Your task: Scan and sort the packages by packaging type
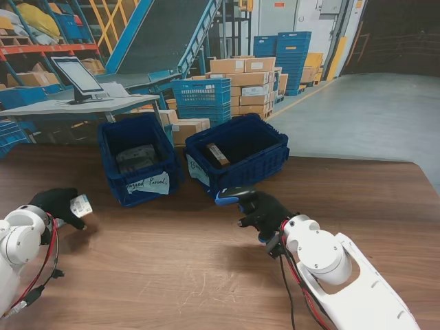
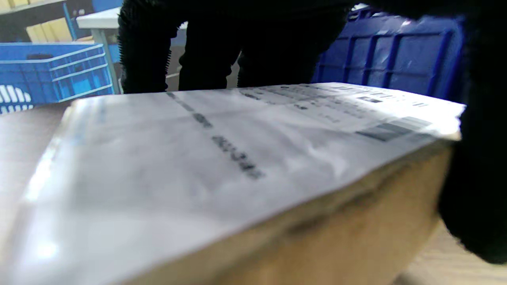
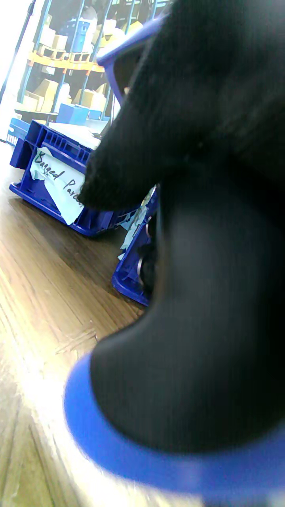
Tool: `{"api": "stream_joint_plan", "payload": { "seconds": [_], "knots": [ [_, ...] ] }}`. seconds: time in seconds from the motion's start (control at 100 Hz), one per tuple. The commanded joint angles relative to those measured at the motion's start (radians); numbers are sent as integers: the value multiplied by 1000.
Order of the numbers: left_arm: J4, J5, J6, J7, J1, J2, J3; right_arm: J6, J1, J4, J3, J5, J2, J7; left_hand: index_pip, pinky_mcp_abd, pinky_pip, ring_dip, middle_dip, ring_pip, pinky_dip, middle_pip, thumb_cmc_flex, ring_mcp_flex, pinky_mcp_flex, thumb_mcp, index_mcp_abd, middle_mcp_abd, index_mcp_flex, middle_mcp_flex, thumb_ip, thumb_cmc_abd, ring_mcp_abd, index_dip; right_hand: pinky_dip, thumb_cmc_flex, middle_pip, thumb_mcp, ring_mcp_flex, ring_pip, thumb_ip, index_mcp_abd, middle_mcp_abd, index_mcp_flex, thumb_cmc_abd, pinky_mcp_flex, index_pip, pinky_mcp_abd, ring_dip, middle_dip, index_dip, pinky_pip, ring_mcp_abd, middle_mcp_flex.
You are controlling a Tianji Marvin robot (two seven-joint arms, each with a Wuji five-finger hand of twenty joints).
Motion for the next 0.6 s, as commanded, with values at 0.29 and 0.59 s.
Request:
{"api": "stream_joint_plan", "payload": {
  "seconds": [0.29, 0.59],
  "knots": [
    [-284, -51, 37, -41, 170, -36, -98, -13, -18, -23, 16, -6, -8, -2, 310, 40, 39, 90, 58, 152, 16, 138, 486, 103, 7, 368, -299, -169, 125, 120, 59, 140, -58, 110, 7, 80, 6, 15, 17, 51, 5, -46, 22, 60, 40, 2, 66, -3, 19, 5, 50, 17, -20, 1],
    [-485, -73, -7, 24, 321, -59, -128, -12, -55, -53, 34, -21, -5, -9, 307, 39, 40, 87, 58, 144, 16, 133, 487, 103, 8, 358, -299, -172, 124, 121, 55, 144, -64, 108, 7, 81, 6, 15, 16, 51, 5, -46, 23, 60, 40, 3, 66, 0, 20, 6, 50, 19, -18, 1]
  ]
}}
